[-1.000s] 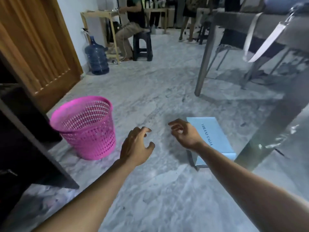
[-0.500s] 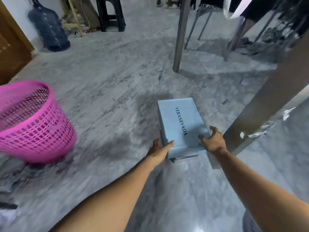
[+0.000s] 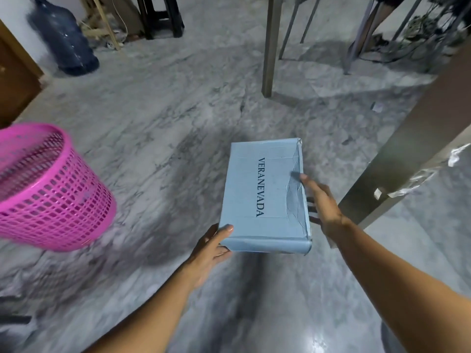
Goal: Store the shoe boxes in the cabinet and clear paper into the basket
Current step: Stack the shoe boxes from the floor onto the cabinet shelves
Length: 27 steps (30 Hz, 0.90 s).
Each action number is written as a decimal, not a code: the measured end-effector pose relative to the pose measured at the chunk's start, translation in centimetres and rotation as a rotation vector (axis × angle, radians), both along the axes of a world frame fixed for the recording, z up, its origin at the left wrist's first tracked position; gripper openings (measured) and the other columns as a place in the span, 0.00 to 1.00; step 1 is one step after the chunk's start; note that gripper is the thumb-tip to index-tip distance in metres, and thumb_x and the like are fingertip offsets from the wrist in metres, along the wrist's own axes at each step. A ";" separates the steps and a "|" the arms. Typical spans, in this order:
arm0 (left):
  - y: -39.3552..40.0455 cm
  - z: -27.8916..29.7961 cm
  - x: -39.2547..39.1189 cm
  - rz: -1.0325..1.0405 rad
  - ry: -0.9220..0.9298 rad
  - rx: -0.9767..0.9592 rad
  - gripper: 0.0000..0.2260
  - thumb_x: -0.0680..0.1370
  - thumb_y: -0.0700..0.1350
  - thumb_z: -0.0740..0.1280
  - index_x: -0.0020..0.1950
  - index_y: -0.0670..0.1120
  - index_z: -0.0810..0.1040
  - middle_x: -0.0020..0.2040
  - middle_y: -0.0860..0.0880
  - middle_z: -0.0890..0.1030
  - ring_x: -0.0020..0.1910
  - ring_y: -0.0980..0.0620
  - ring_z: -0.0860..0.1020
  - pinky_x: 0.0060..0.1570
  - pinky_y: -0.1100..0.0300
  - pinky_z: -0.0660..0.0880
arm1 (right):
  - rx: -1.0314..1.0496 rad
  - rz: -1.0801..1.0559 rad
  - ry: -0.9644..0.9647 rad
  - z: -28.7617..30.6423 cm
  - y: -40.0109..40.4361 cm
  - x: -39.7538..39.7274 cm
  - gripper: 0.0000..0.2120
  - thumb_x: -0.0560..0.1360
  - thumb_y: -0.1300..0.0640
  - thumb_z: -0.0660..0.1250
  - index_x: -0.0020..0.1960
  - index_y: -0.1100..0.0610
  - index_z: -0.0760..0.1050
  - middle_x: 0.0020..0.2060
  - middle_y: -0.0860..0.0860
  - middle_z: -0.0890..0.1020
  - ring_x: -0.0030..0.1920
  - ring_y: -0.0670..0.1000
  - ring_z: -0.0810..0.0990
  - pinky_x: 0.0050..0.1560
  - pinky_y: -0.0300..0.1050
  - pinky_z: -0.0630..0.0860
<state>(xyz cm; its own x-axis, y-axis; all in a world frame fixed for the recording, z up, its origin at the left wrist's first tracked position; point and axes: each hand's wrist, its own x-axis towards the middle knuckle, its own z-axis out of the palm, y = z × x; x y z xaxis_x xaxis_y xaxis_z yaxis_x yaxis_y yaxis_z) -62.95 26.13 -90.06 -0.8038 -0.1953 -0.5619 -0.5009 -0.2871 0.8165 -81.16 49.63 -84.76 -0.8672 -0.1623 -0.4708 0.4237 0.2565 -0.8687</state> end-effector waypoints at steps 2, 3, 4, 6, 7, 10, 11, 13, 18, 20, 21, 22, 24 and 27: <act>-1.2 0.8 1.9 -0.009 0.024 -0.013 0.28 0.69 0.63 0.74 0.67 0.59 0.77 0.68 0.56 0.81 0.66 0.49 0.80 0.70 0.51 0.75 | -0.123 0.042 0.005 2.0 -1.6 -0.1 0.38 0.62 0.19 0.69 0.68 0.33 0.76 0.70 0.48 0.78 0.68 0.57 0.77 0.69 0.64 0.73; -2.1 1.1 3.0 -0.004 0.035 -0.016 0.29 0.67 0.63 0.75 0.67 0.60 0.77 0.67 0.56 0.81 0.66 0.50 0.81 0.70 0.51 0.75 | -0.176 0.054 0.022 3.0 -2.6 -0.1 0.32 0.64 0.21 0.69 0.65 0.30 0.76 0.70 0.47 0.78 0.69 0.56 0.76 0.71 0.63 0.71; -2.8 1.6 4.0 0.001 0.039 -0.022 0.30 0.66 0.62 0.75 0.68 0.60 0.77 0.66 0.56 0.82 0.65 0.50 0.81 0.69 0.50 0.75 | -0.240 0.054 0.037 3.7 -3.5 -0.3 0.31 0.64 0.23 0.70 0.65 0.30 0.76 0.70 0.46 0.79 0.68 0.55 0.77 0.72 0.62 0.71; -4.0 2.5 5.8 -0.003 0.045 -0.044 0.32 0.64 0.62 0.76 0.67 0.61 0.77 0.65 0.54 0.83 0.64 0.50 0.81 0.68 0.48 0.75 | -0.328 0.032 0.042 4.5 -5.1 -0.7 0.43 0.60 0.29 0.79 0.72 0.40 0.73 0.67 0.52 0.82 0.63 0.58 0.83 0.69 0.65 0.75; -4.6 2.9 6.8 -0.009 0.050 -0.052 0.34 0.62 0.62 0.78 0.67 0.61 0.77 0.64 0.54 0.83 0.64 0.50 0.81 0.68 0.48 0.75 | -0.346 0.034 0.058 5.4 -6.2 -0.2 0.44 0.60 0.33 0.81 0.72 0.47 0.73 0.63 0.55 0.84 0.60 0.60 0.85 0.66 0.67 0.77; -6.5 5.6 9.6 0.043 0.085 -0.047 0.42 0.55 0.64 0.82 0.68 0.59 0.77 0.58 0.57 0.86 0.58 0.54 0.83 0.59 0.56 0.79 | -0.367 0.090 0.127 8.5 -9.6 2.6 0.30 0.65 0.46 0.81 0.63 0.54 0.77 0.53 0.57 0.88 0.54 0.62 0.87 0.64 0.70 0.78; -7.1 6.6 10.1 0.079 0.116 -0.047 0.41 0.57 0.64 0.81 0.69 0.57 0.77 0.57 0.56 0.86 0.54 0.55 0.84 0.52 0.60 0.79 | -0.370 0.119 0.139 9.5 -10.7 3.8 0.24 0.68 0.50 0.79 0.61 0.55 0.77 0.50 0.55 0.88 0.52 0.61 0.86 0.65 0.69 0.77; -8.8 9.3 11.4 0.179 0.179 -0.051 0.44 0.58 0.68 0.80 0.71 0.53 0.76 0.57 0.54 0.87 0.49 0.57 0.85 0.43 0.63 0.79 | -0.408 0.216 0.179 11.3 -12.8 6.3 0.21 0.72 0.57 0.75 0.63 0.59 0.76 0.48 0.53 0.88 0.52 0.57 0.86 0.68 0.64 0.75; -12.4 16.3 15.7 0.423 0.367 -0.072 0.41 0.67 0.68 0.75 0.76 0.52 0.72 0.67 0.48 0.82 0.65 0.45 0.81 0.64 0.47 0.78 | -0.451 0.509 0.258 16.1 -17.7 13.8 0.17 0.74 0.58 0.73 0.62 0.57 0.75 0.50 0.46 0.88 0.58 0.48 0.85 0.71 0.48 0.74; -13.6 18.5 18.6 0.504 0.436 -0.030 0.34 0.73 0.60 0.74 0.75 0.45 0.73 0.65 0.42 0.83 0.64 0.42 0.82 0.60 0.47 0.81 | -0.464 0.609 0.285 18.0 -19.6 17.3 0.13 0.77 0.62 0.70 0.61 0.56 0.75 0.49 0.46 0.89 0.56 0.45 0.86 0.64 0.42 0.78; -14.2 19.5 20.4 0.517 0.463 -0.024 0.31 0.75 0.57 0.73 0.73 0.43 0.74 0.65 0.40 0.83 0.62 0.40 0.82 0.57 0.48 0.82 | -0.476 0.658 0.297 18.9 -20.6 19.0 0.14 0.76 0.62 0.71 0.61 0.57 0.75 0.50 0.47 0.89 0.57 0.47 0.86 0.63 0.43 0.79; -14.8 20.7 22.5 0.533 0.481 -0.024 0.29 0.76 0.55 0.71 0.72 0.41 0.75 0.64 0.38 0.83 0.60 0.39 0.83 0.54 0.48 0.82 | -0.493 0.692 0.308 20.0 -21.8 21.0 0.17 0.75 0.61 0.72 0.62 0.58 0.76 0.52 0.49 0.89 0.60 0.51 0.86 0.64 0.46 0.79; -15.9 22.6 26.3 0.586 0.496 -0.018 0.27 0.75 0.54 0.70 0.69 0.38 0.77 0.63 0.36 0.83 0.57 0.39 0.83 0.55 0.48 0.82 | -0.535 0.758 0.325 21.7 -23.7 24.1 0.24 0.73 0.57 0.76 0.67 0.59 0.75 0.56 0.52 0.88 0.64 0.55 0.83 0.67 0.50 0.77; -17.6 25.8 32.7 0.665 0.483 0.021 0.23 0.78 0.54 0.65 0.63 0.38 0.82 0.57 0.37 0.85 0.52 0.40 0.84 0.55 0.49 0.80 | -0.545 0.932 0.299 23.9 -27.0 28.7 0.41 0.64 0.40 0.81 0.73 0.49 0.72 0.64 0.54 0.84 0.68 0.57 0.81 0.71 0.60 0.73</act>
<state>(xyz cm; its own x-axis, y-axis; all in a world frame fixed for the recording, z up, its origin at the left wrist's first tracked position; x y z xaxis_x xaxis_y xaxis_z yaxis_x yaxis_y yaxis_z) -30.23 8.52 -64.26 -0.6779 -0.7094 -0.1927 0.1845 -0.4179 0.8895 -52.42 22.66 -60.85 -0.3655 -0.9283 0.0678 0.0200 -0.0807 -0.9965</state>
